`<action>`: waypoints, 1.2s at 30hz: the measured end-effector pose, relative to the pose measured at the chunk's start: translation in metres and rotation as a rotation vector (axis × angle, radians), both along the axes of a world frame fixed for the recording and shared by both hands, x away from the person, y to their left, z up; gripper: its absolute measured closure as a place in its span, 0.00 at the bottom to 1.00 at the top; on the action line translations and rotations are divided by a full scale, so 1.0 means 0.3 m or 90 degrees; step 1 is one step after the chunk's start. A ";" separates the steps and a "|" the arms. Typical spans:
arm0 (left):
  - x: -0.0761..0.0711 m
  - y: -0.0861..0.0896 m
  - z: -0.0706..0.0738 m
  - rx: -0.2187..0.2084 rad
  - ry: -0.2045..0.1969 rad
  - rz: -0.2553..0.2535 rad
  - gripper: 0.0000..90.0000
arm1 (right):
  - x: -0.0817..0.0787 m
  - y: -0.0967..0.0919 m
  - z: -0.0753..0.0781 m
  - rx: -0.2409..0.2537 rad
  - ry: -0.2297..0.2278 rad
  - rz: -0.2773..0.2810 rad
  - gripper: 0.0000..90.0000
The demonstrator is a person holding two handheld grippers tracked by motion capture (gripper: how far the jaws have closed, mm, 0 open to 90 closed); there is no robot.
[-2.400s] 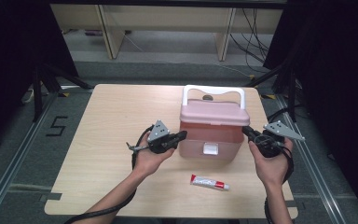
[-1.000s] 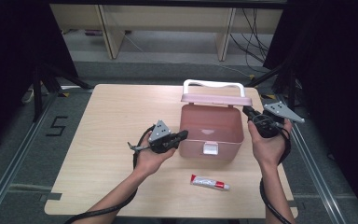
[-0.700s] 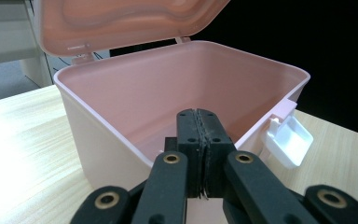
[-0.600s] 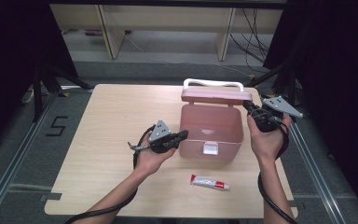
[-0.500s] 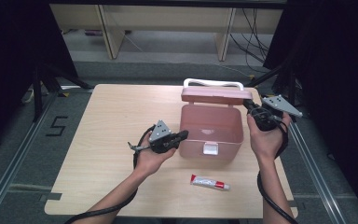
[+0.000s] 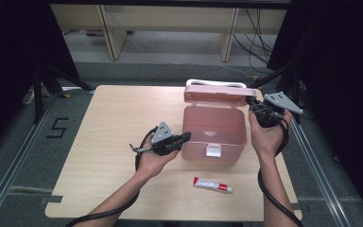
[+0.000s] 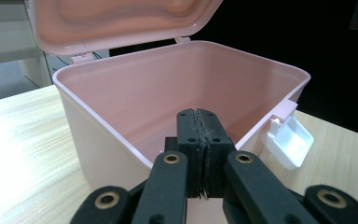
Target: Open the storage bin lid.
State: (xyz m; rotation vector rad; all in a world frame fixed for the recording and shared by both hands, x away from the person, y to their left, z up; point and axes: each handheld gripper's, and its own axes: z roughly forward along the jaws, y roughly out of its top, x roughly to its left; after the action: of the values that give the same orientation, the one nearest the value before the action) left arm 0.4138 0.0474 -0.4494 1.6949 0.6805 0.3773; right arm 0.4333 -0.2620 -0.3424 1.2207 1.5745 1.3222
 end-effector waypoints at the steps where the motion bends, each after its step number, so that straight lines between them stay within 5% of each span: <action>1: 0.000 0.000 0.000 0.000 0.000 0.000 0.98 | 0.003 0.000 0.000 0.001 0.001 -0.002 1.00; 36: 0.003 -0.001 0.000 -0.001 0.000 -0.001 0.98 | 0.118 0.032 0.034 -0.017 -0.022 -0.060 1.00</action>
State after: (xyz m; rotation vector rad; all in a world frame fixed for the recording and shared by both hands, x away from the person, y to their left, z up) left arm 0.4146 0.0470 -0.4494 1.6939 0.6787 0.3760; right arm 0.4686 -0.2524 -0.3323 1.2339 1.4884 1.2519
